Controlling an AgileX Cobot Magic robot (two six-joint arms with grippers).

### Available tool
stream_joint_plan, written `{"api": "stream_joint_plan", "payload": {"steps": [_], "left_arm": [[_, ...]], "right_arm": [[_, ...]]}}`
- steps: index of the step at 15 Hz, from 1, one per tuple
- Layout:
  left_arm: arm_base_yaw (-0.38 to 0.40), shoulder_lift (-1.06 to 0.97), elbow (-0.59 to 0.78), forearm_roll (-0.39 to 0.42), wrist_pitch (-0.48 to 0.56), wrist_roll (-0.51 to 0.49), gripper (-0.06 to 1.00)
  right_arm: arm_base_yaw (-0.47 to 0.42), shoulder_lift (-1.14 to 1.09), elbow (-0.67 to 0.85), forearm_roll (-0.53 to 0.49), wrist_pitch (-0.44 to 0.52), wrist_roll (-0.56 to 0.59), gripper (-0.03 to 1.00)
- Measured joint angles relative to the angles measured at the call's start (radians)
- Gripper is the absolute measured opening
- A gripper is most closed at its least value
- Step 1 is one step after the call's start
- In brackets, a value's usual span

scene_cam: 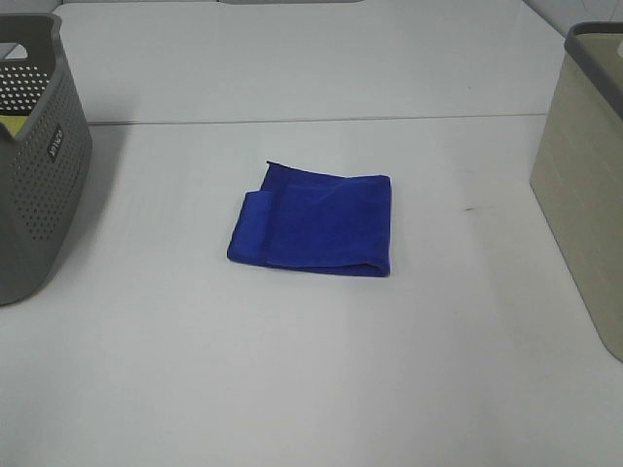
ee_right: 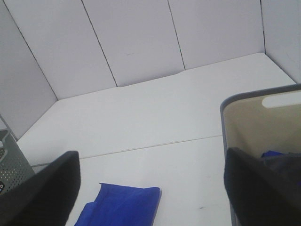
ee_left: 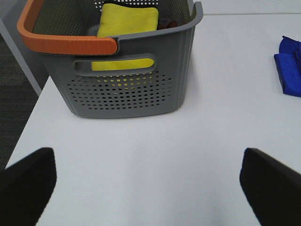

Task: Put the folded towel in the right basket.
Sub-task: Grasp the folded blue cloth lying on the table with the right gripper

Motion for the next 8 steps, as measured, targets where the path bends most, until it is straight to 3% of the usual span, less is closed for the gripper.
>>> {"api": "stream_joint_plan", "payload": {"steps": [2, 4, 5, 8], "left_arm": [[0.000, 0.000, 0.000, 0.000, 0.000, 0.000, 0.99], [0.000, 0.000, 0.000, 0.000, 0.000, 0.000, 0.99], [0.000, 0.000, 0.000, 0.000, 0.000, 0.000, 0.99], [0.000, 0.000, 0.000, 0.000, 0.000, 0.000, 0.99]], "right_arm": [[0.000, 0.226, -0.145, 0.115, -0.007, -0.174, 0.81], [0.000, 0.423, -0.307, 0.303, -0.006, -0.371, 0.81], [0.000, 0.478, -0.342, 0.345, 0.001, -0.405, 0.81], [0.000, 0.778, -0.554, 0.637, 0.220, -0.569, 0.81]]}}
